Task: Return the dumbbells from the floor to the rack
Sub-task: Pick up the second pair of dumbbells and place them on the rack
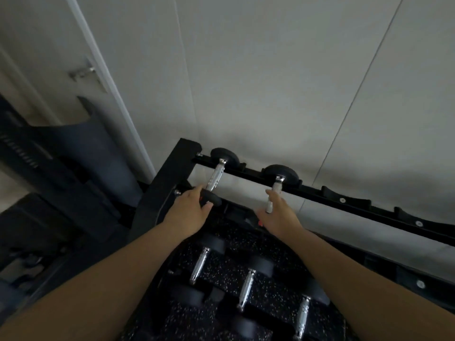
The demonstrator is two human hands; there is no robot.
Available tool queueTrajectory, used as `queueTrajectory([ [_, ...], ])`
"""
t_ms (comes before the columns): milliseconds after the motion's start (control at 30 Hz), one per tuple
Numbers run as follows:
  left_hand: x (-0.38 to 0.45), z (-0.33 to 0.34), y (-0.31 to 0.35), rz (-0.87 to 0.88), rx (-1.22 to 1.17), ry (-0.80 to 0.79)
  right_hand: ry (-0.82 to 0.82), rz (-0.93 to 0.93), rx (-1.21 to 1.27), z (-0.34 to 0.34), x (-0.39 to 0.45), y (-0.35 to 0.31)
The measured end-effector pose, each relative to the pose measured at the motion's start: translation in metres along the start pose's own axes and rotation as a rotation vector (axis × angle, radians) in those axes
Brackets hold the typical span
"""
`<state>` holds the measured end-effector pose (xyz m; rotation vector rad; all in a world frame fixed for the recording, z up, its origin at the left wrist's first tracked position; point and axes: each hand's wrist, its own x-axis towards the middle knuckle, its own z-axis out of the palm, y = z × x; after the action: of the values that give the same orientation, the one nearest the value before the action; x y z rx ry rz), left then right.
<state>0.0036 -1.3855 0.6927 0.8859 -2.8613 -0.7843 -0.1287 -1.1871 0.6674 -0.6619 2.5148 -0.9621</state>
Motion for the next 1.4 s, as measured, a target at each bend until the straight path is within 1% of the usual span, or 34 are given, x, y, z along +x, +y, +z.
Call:
queueTrajectory([
  [133, -0.045, -0.006, -0.023, -0.08, 0.059, 0.007, -0.103, -0.104, -0.021, 0.029, -0.027, -0.02],
  [267, -0.099, -0.012, -0.054, -0.171, 0.035, 0.021, -0.175, -0.16, -0.041, 0.06, -0.057, -0.034],
  [433, -0.186, -0.015, -0.102, -0.295, 0.039, 0.017, -0.291, -0.229, -0.126, 0.099, -0.108, -0.048],
  [533, -0.243, -0.016, -0.128, -0.384, 0.06, 0.005, -0.36, -0.246, -0.131, 0.126, -0.145, -0.061],
  [700, -0.323, -0.022, -0.163, -0.5, 0.084, 0.03, -0.422, -0.352, -0.166, 0.174, -0.199, -0.092],
  [900, -0.393, -0.022, -0.194, -0.622, 0.031, 0.096, -0.543, -0.468, -0.191, 0.224, -0.245, -0.117],
  [1200, -0.496, 0.003, -0.23, -0.913, -0.083, 0.202, -0.762, -0.586, -0.283, 0.291, -0.3, -0.143],
  [1400, -0.575, 0.015, -0.256, -1.087, -0.139, 0.258, -0.879, -0.649, -0.34, 0.344, -0.358, -0.167],
])
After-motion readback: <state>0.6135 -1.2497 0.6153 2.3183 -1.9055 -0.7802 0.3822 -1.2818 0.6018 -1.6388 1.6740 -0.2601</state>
